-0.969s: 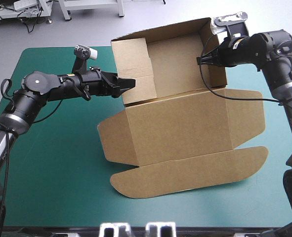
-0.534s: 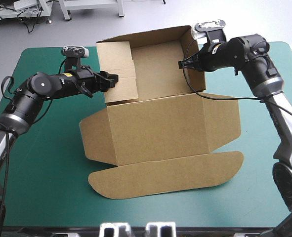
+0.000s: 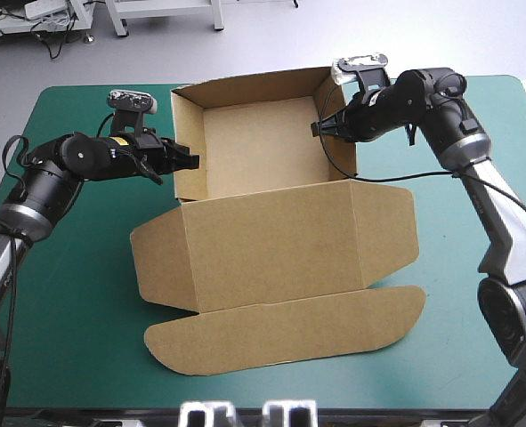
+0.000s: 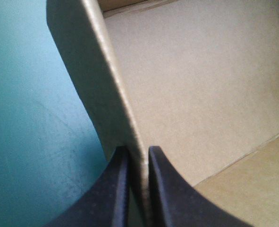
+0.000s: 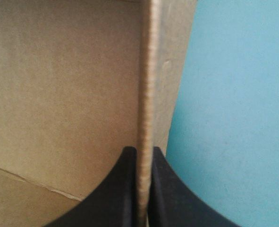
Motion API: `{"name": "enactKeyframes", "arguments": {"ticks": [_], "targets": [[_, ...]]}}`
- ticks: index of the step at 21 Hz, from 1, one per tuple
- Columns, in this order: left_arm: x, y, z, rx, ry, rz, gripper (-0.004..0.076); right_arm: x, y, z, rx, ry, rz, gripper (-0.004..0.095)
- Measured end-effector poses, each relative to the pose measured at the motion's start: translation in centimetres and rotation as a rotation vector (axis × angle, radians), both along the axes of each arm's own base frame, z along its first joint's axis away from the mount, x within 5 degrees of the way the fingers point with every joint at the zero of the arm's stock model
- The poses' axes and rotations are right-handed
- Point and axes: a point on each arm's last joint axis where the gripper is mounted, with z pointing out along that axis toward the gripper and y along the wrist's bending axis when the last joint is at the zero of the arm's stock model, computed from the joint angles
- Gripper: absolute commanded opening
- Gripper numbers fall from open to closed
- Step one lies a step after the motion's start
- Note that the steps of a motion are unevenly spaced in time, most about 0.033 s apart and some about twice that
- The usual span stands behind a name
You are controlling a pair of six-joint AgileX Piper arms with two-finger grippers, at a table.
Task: Fold the box
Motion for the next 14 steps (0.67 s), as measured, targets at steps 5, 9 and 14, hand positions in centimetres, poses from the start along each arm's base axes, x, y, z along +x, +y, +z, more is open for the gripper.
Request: {"name": "enactKeyframes", "arguments": {"ticks": [5,9,14], "targets": [[0.5,-0.8,-1.6,0.038,0.101,-0.053,-0.0009,0.4,0.3,-2.7,-0.084,0.146,-0.019,-0.0018],[2.0,-3.2,-3.0,0.167,0.23,-0.147,-0.0009,1.0,0.2,-5.4,-0.164,0.273,-0.03,-0.0019],[2.5,-5.6,-4.6,0.343,0.397,-0.224,-0.0009,0.2,0.1,-8.8,-0.191,0.393,-0.029,-0.0019]]}}
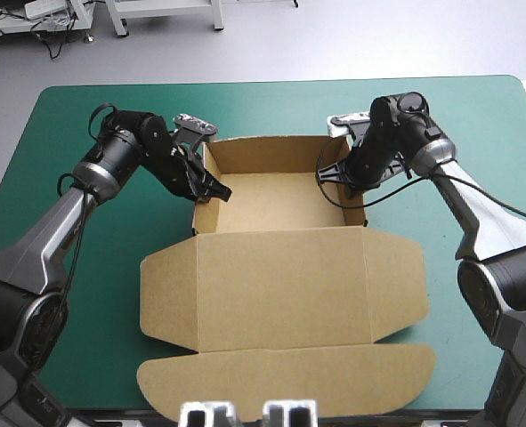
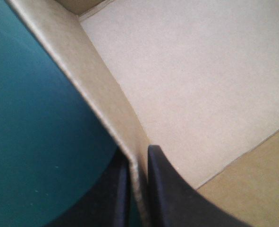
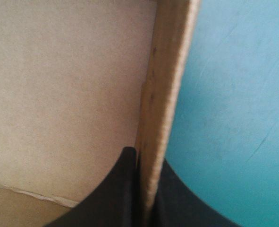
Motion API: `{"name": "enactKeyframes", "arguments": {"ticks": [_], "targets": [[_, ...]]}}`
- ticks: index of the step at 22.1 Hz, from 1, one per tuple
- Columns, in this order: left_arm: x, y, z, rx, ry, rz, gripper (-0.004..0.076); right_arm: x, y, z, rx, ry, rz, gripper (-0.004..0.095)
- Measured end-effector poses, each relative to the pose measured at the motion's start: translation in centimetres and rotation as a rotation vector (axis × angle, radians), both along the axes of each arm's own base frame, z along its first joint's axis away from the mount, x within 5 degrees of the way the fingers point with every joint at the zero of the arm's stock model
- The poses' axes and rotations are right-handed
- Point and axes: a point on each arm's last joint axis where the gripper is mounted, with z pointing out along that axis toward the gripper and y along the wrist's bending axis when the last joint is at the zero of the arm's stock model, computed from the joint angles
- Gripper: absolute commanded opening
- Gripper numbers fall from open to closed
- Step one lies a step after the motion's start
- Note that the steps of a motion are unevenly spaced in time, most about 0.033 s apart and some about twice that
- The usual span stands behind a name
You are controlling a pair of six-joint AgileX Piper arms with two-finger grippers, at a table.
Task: Fold the box
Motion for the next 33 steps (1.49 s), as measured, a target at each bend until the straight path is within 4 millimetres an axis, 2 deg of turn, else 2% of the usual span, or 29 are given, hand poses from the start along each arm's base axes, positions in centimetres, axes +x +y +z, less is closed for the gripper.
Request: {"name": "enactKeyframes", "arguments": {"ticks": [3,6,11,18,21,22,23,25,26,27,28,30,32,33], "targets": [[-0.8,-1.1,-0.5,0.054,0.038,-0.047,-0.0009,-1.8,-0.3,-2.5,0.0,0.066,-0.012,-0.0019],[-0.9,-1.4,-0.6,0.084,0.023,-0.059,-0.0009,-3.4,-0.9,-3.4,0.027,0.014,-0.035,-0.0019],[-0.9,-1.4,-1.4,0.095,0.028,-0.057,-0.0009,-4.0,-1.2,-3.7,0.043,-0.024,-0.057,-0.0019],[-1.2,-1.1,-2.8,0.12,0.059,-0.035,-0.0009,-3.9,-0.9,-3.3,0.049,-0.035,-0.053,-0.0019],[-1.2,-1.1,-2.8,0.12,0.06,-0.025,-0.0008,-3.7,-0.7,-3.0,0.042,-0.026,-0.044,-0.0018],[-1.3,-1.2,-2.8,0.121,0.066,-0.024,-0.0004,-3.6,-0.7,-2.9,0.036,-0.017,-0.04,-0.0018],[-1.3,-1.2,-2.8,0.121,0.067,-0.024,0.0037,-3.6,-0.7,-2.8,0.032,-0.014,-0.036,-0.001],[-1.4,-1.3,-2.8,0.115,0.077,-0.037,0.0167,-3.6,-0.8,-2.7,0.007,-0.01,0.007,0.009],[-1.5,-1.4,-2.8,0.116,0.079,-0.046,0.028,-3.6,-0.9,-2.7,-0.002,-0.012,0.025,0.0221],[-1.6,-1.4,-2.9,0.118,0.09,-0.067,0.0333,-3.7,-0.9,-2.7,-0.02,-0.01,0.06,0.0298],[-1.8,-1.4,-2.9,0.118,0.1,-0.079,0.0402,-3.8,-1.0,-2.7,-0.029,-0.004,0.081,0.0441],[-2.0,-1.6,-3.0,0.115,0.112,-0.093,0.0447,-4.0,-1.0,-2.7,-0.043,0.019,0.118,0.0617],[-2.0,-1.6,-3.0,0.113,0.116,-0.094,0.0445,-4.2,-1.1,-2.8,-0.055,0.034,0.131,0.0691],[-2.0,-1.6,-3.0,0.113,0.119,-0.092,0.0445,-4.2,-1.2,-2.8,-0.062,0.037,0.13,0.0691]]}}
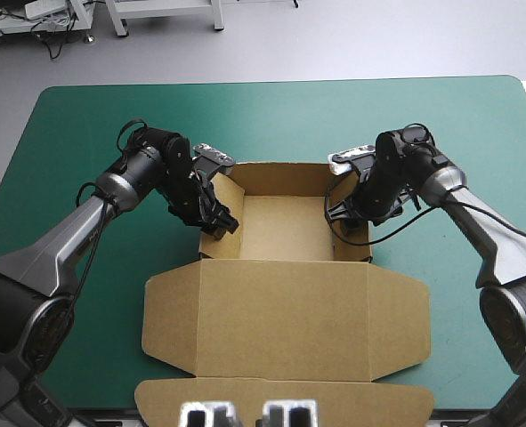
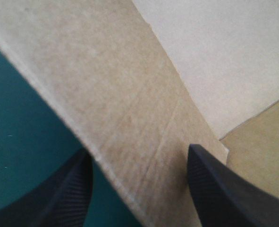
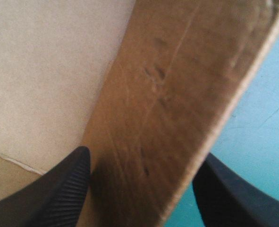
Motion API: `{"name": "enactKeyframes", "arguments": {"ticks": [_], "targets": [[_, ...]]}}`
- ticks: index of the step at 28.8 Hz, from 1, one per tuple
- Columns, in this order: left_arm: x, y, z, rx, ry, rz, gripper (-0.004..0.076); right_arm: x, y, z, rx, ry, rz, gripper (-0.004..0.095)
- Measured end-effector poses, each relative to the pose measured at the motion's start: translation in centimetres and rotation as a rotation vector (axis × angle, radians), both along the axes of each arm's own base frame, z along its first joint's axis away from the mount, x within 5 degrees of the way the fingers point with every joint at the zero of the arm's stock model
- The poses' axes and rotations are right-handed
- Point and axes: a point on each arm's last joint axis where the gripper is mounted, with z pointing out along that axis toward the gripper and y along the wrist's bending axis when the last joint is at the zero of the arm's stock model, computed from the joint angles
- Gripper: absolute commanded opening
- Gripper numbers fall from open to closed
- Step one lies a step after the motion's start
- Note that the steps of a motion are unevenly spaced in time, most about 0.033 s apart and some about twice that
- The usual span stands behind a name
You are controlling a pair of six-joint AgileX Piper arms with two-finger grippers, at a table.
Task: Fold the box
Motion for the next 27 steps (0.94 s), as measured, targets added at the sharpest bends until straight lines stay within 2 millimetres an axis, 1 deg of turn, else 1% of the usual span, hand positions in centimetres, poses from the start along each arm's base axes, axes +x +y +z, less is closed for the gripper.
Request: {"name": "enactKeyframes", "arguments": {"ticks": [5,7,9,10,12,14,17,19,21,22,24,27], "targets": [[-0.1,0.0,0.4,-0.007,-0.008,0.001,0.0445,0.0,-0.1,0.5,-0.01,0.012,-0.01,0.0691],[-0.3,0.1,0.9,-0.01,-0.023,0.0,0.0445,0.1,-0.1,1.2,-0.009,0.007,-0.012,0.0691],[-0.3,0.3,1.9,-0.015,-0.055,-0.001,0.0445,0.4,0.1,2.3,0.001,-0.023,-0.014,0.0691],[-0.5,0.4,2.9,-0.025,-0.085,-0.002,0.0445,0.6,0.1,3.4,0.013,-0.054,-0.016,0.0691],[-0.6,0.5,4.0,-0.037,-0.116,-0.002,0.0445,0.7,0.2,4.5,0.027,-0.088,-0.017,0.0691],[-0.8,0.6,5.4,-0.052,-0.156,-0.002,0.0445,0.7,0.2,6.1,0.045,-0.136,-0.018,0.0691],[-1.3,1.1,7.8,-0.061,-0.235,-0.002,0.0445,0.1,-0.1,8.6,0.073,-0.206,-0.018,0.0691],[-1.9,1.8,9.6,-0.042,-0.307,-0.002,0.044,-0.6,-0.3,10.0,0.084,-0.244,-0.016,0.0691],[-2.6,2.7,10.9,-0.001,-0.372,0.0,0.0403,-1.3,-0.7,11.0,0.083,-0.271,-0.016,0.0691],[-3.2,3.4,11.9,0.031,-0.419,0.005,0.0365,-1.6,-0.9,11.5,0.077,-0.286,-0.016,0.0691],[-4.2,4.6,13.4,0.072,-0.486,0.016,0.0256,-2.1,-1.2,12.2,0.068,-0.309,-0.017,0.069],[-6.5,6.2,16.0,0.089,-0.586,0.037,0.0062,-2.6,-1.6,12.8,0.057,-0.332,-0.018,0.0687]]}}
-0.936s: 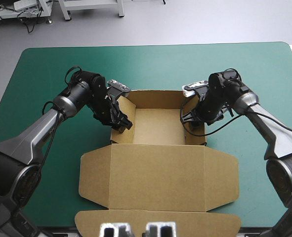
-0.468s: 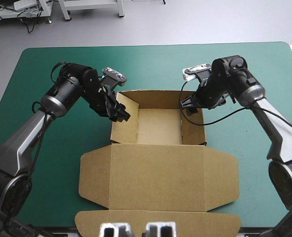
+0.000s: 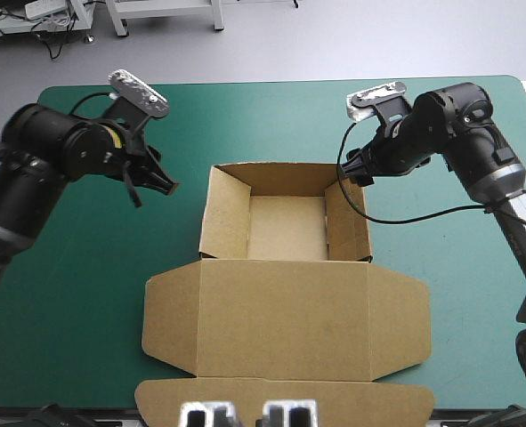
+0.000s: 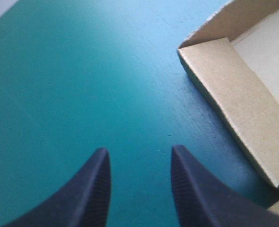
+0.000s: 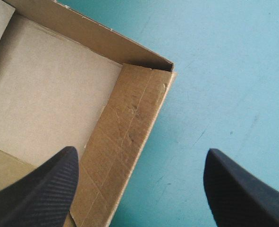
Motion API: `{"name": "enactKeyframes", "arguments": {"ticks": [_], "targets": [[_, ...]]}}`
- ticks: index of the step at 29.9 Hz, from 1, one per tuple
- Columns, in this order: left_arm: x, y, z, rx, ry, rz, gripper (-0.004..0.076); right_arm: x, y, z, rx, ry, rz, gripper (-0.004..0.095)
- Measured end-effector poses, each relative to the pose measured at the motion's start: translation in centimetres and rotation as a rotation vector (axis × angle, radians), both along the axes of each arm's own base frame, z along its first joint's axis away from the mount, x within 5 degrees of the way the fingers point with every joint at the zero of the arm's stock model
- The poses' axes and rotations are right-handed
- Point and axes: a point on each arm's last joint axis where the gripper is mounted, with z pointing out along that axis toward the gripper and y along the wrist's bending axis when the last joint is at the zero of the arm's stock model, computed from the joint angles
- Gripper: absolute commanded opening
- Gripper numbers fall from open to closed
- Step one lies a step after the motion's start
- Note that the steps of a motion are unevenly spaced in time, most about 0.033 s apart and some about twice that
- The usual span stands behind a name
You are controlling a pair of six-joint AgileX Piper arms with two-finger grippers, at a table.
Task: Fold the box
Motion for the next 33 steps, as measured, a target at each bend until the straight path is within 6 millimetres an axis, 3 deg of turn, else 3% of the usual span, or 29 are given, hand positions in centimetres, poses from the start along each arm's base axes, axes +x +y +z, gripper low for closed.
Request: {"name": "enactKeyframes", "arguments": {"ticks": [1,8,12,18,25,33], "targets": [[-0.9,0.5,0.8,-0.007,-0.03,0.003,-0.0006,0.0,0.0,0.0,-0.002,-0.002,-0.002,0.0684],[-6.5,3.3,4.9,-0.071,-0.195,0.01,-0.0009,0.1,-0.1,-0.1,0.001,0.005,-0.025,0.0674],[-8.7,4.4,5.1,-0.083,-0.226,0.012,-0.0009,0.6,0.2,-0.8,-0.001,0.026,-0.03,0.067],[-10.1,5.2,1.2,-0.049,-0.127,0.034,-0.0009,1.4,0.7,-3.1,0.004,0.106,-0.03,0.067],[-11.2,6.1,-3.9,0.0,-0.007,0.103,-0.0009,1.3,0.7,-8.3,-0.011,0.217,-0.088,0.0638],[-11.2,6.1,-5.1,0.009,0.027,0.119,-0.0009,1.5,1.2,-10.3,0.065,0.212,-0.133,0.044]]}}
